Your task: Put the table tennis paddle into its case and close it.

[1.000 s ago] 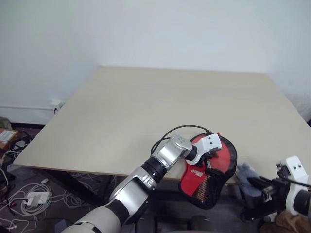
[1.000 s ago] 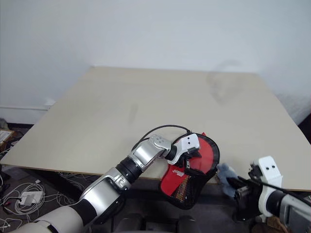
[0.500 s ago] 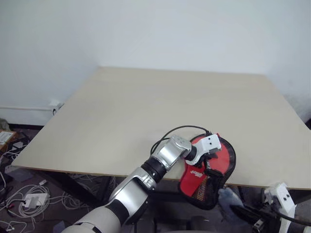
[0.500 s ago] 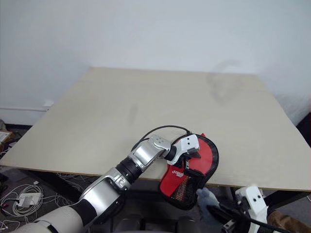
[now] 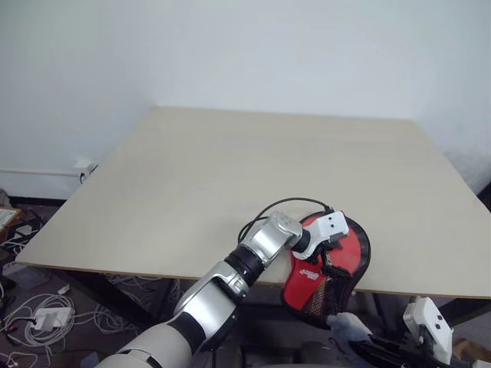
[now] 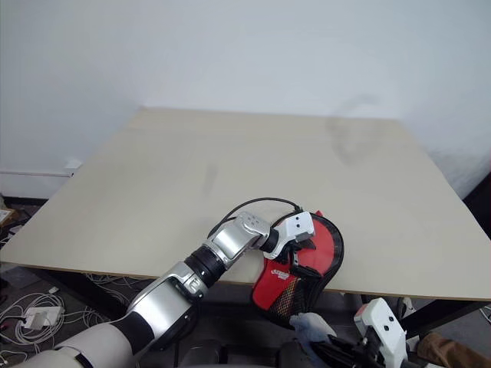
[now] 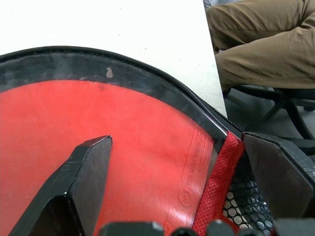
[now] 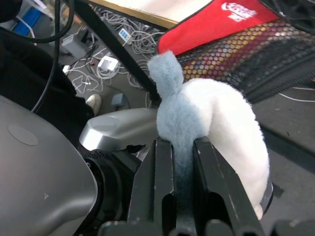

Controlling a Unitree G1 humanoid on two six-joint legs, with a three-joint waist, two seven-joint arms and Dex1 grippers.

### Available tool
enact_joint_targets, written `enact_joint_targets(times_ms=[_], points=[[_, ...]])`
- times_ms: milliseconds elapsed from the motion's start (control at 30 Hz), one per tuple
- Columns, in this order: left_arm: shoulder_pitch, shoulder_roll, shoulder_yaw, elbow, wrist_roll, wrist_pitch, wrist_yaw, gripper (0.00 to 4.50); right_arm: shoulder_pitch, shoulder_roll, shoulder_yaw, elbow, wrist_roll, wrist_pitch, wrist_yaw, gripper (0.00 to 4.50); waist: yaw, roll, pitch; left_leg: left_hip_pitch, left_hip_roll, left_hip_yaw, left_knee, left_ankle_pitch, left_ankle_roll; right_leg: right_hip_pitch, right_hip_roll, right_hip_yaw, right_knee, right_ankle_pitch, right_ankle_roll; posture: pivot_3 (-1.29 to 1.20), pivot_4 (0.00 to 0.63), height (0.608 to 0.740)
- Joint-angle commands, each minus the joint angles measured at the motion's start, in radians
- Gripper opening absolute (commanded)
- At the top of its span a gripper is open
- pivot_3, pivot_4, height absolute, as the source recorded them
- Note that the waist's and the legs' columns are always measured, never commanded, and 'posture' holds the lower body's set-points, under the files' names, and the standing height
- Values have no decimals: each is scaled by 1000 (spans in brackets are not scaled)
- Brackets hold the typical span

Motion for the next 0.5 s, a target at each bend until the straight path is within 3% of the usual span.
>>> enact_joint_targets(times_ms=[33, 300, 500], points=[[35, 24, -31, 128, 62, 40, 21, 4500, -39, -4, 8, 0, 55, 8, -17, 1680, 0, 0, 0, 0, 0, 0, 0, 0, 0, 0, 0, 0, 0, 0, 0, 0, 0, 740], [17, 20, -11, 154, 60, 39, 22, 4500, -154, -31, -49, 95, 82, 21, -52, 4486, -1, -2, -1, 0, 0, 1, 0, 0, 0, 0, -1, -1, -1, 0, 0, 0, 0, 740], [10, 17, 20, 159, 52, 19, 36, 4500, -328, -48, -111, 166, 78, 34, -142, 4486, -1, -1, 0, 0, -1, 2, 0, 0, 0, 0, -1, -1, -1, 0, 0, 0, 0, 740]])
